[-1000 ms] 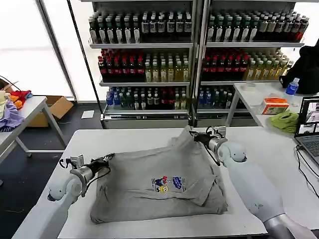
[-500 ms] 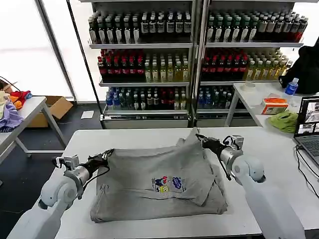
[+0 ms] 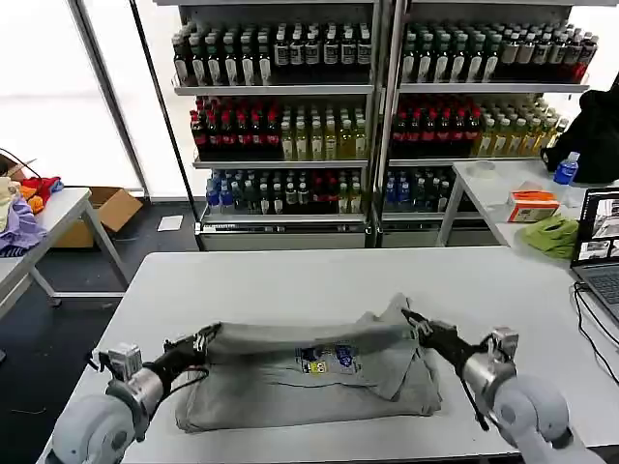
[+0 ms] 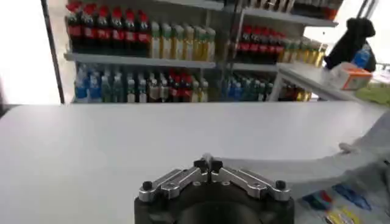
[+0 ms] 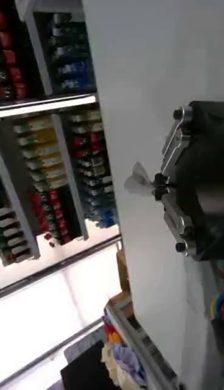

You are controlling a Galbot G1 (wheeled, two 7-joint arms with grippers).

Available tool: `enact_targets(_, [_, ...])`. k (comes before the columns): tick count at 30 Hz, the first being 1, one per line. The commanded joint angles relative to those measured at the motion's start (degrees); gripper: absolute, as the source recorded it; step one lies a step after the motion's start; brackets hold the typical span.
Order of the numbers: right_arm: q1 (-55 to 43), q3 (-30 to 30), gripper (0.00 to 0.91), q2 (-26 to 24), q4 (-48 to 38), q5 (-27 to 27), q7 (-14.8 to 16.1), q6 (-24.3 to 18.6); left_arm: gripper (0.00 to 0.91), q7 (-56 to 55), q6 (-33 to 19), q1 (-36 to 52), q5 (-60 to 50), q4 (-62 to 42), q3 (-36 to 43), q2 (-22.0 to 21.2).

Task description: Fold and organize the clothes.

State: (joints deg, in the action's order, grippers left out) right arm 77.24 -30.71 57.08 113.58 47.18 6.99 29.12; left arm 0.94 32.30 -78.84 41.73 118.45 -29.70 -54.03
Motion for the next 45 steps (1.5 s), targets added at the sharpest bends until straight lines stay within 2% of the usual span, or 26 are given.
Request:
enact_targets(1, [14.7,-4.0,0.907,-0.4,5.0,-5.5,0.9,-2.3,0.907,4.0,0.8,-14.6,-16.1,5.7,-0.8,-1.6])
enact_targets(4, [12.9,-4.6,0.907,0.6,5.4,-4.5,-0.9,-3.2,0.907,3.2,0.8,-14.5,-15.7,7.1,-2.0,-2.3])
enact_targets(9, [11.6,-7.8,0.907,0.1,7.3,-2.8,-1.2,-5.1,0.907,2.7,0.8,-14.4,-12.9,9.3,-10.7,-1.6])
enact_targets(12, [11.7,-10.4,0.907,0.6,8.5,-7.6,-0.8,-9.2,0.907,2.4,0.8,-14.9,-13.0,9.6,-15.9,-1.8])
enact_targets(13, [11.9,-11.7,0.907,1.0,8.5,-12.0,-0.3,-12.2,0.907,2.6,0.8,-15.6,-12.5,10.0,-18.8,-2.6])
enact_targets(14, [12.1,-13.7,0.907,2.1,7.6,-19.4,0.5,-17.6,0.907,2.4,0.7,-16.5,-10.1,10.4,-20.7,-3.7])
enact_targets(15, [12.2,-14.8,0.907,2.6,7.0,-24.4,1.0,-20.8,0.907,1.5,0.7,-17.5,-7.6,10.9,-21.8,-4.8])
enact_targets(16, [12.9,-17.1,0.907,3.0,6.2,-27.9,1.8,-25.2,0.907,0.8,0.7,-18.8,-5.5,11.1,-22.5,-5.9])
enact_targets(20, [16.3,-19.9,0.907,4.0,2.9,-24.9,3.0,-36.7,0.907,-2.7,-2.1,-21.6,-3.5,11.2,-19.5,-12.0])
enact_targets(22, [17.8,-21.5,0.907,5.4,1.8,-23.7,4.1,-39.9,0.907,-4.8,-3.0,-22.0,-3.6,11.7,-17.6,-14.8])
enact_targets(25, [20.7,-21.8,0.907,6.9,0.4,-19.2,4.6,-42.5,0.907,-7.3,-6.2,-22.8,-4.2,11.5,-14.4,-17.5])
enact_targets(28, [21.5,-21.3,0.907,8.2,-2.1,-19.8,4.4,-44.2,0.907,-9.0,-8.6,-21.2,-7.3,8.6,-9.9,-18.3])
enact_targets(36, [21.2,-20.1,0.907,8.7,-1.1,-19.8,3.3,-42.9,0.907,-10.6,-10.2,-16.9,-13.1,5.6,-1.9,-18.9])
enact_targets(45, [21.3,-19.5,0.907,8.3,-0.6,-19.8,3.2,-41.9,0.907,-11.2,-10.7,-14.5,-15.5,3.3,1.8,-20.8])
